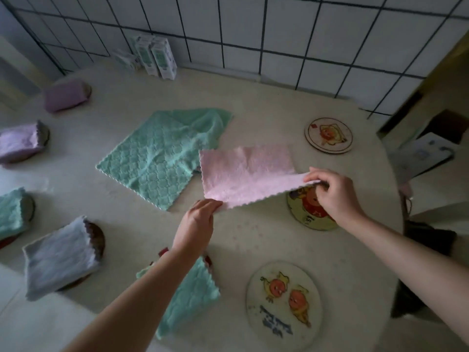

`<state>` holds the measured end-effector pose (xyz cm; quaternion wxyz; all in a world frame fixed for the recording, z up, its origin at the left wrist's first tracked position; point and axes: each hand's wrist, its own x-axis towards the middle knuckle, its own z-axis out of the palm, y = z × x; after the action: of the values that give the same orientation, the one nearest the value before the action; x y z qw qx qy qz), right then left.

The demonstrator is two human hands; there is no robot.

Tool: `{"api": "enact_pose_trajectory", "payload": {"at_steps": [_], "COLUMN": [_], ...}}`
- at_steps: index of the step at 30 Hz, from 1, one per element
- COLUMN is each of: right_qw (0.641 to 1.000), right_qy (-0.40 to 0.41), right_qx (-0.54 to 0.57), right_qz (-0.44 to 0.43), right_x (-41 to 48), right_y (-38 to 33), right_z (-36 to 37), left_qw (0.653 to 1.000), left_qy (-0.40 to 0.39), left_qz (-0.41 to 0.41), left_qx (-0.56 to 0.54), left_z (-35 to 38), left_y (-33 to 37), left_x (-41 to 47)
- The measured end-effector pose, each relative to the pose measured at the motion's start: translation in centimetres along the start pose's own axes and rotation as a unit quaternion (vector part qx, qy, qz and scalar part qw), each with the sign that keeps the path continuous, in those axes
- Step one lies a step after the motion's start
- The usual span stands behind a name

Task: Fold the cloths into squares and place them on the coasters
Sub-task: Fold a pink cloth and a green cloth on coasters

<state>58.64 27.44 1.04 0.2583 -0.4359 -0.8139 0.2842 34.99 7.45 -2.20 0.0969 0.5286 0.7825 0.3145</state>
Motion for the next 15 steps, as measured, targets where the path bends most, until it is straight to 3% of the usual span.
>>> {"api": "enact_pose_trajectory", "payload": {"at_steps": [6,15], "right_qw": [0.998,0.989], "right_qy": [-0.056,-0.127], "right_qx": [0.016,0.041], "right_qz": [-0.003,0.062], "right_x": [-6.6,-13.0], "right_y": [4.7,6.6], "right_z": [-1.9,-4.5], "left_qw": [0.999,0.995], "left_qy": [-0.023,-0.041], "left_qz": [-0.044,-0.086], "left_qx": [0.008,0.007], "left_z": [2.7,2.2], "left_y": [3.4,6.6], "left_x": [-7.3,-14.0]}}
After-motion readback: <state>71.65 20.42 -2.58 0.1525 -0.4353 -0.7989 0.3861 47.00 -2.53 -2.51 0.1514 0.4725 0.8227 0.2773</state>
